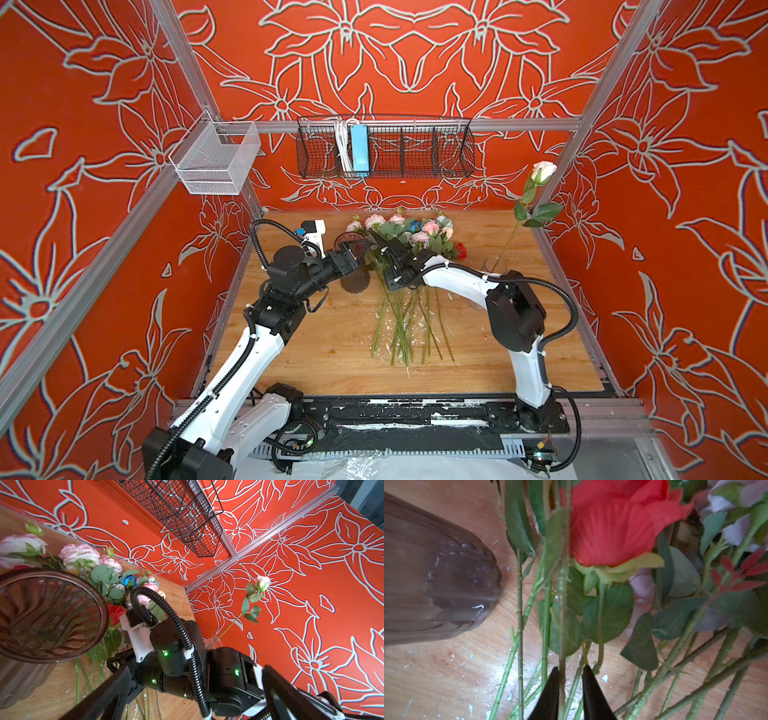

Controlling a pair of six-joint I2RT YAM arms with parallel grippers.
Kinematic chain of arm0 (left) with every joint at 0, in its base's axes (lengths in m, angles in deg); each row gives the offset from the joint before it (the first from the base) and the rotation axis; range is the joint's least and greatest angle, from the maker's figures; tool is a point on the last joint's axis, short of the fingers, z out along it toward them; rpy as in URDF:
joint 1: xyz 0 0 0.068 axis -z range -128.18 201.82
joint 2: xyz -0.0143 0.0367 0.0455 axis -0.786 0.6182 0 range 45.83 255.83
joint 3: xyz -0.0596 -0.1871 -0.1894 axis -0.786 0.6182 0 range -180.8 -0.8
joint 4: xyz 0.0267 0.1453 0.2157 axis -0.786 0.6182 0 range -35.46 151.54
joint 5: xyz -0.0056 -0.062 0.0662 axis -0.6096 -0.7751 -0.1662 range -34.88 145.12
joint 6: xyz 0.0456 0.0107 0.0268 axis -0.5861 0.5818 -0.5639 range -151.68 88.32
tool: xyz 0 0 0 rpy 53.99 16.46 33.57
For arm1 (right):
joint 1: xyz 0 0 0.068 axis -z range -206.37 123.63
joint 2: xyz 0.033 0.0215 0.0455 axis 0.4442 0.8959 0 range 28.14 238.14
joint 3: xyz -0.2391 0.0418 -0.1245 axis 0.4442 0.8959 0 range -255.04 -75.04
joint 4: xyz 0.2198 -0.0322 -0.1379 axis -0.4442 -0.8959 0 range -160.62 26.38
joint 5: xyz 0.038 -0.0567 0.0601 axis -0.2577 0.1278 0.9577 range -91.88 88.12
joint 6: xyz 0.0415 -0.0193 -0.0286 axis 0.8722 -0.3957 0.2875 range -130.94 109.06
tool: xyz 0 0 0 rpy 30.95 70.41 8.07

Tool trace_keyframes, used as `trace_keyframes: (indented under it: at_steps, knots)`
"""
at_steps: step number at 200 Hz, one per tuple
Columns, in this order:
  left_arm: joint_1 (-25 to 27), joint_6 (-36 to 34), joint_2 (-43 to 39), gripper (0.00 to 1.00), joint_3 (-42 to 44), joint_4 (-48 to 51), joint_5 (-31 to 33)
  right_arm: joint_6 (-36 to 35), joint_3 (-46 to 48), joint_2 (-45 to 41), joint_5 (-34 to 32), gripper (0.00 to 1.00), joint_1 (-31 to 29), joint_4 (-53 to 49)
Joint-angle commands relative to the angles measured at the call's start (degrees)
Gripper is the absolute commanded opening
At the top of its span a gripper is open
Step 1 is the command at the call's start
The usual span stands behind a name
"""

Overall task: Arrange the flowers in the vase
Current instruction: 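Close the right gripper on a pink rose stem among the bunch, then lift the pink rose stem high out of the bunch with the right gripper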

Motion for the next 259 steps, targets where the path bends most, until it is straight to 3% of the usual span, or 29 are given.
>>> trace_keyframes:
  at_steps: [1,95,161,210,259]
  knots:
    - [-0.40,0.57,0.35,0.98,0.13,-2.42,-0.98,-1.16,-3.38,2.63,-1.50,0.23,0.26,-3.21]
    - [-0.44,0.39,0.22,0.98,0.13,-2.41,-0.80,-2.64,0.09,-1.29,-0.79,0.03,0.30,1.36]
    - [-0.40,0.39,-0.20,0.98,0.19,-2.76,-1.15,-1.15,11.66,-19.54,-2.09,0.00,0.29,11.38]
    - [-0.40,0.57,-1.01,0.97,0.44,-3.31,-1.24,-3.90,17.72,-31.28,-2.19,0.00,0.31,11.33]
    - [-0.40,1.01,-1.63,0.97,0.68,-4.82,-2.65,-5.52,29.75,-50.66,-5.00,0.00,0.28,13.76]
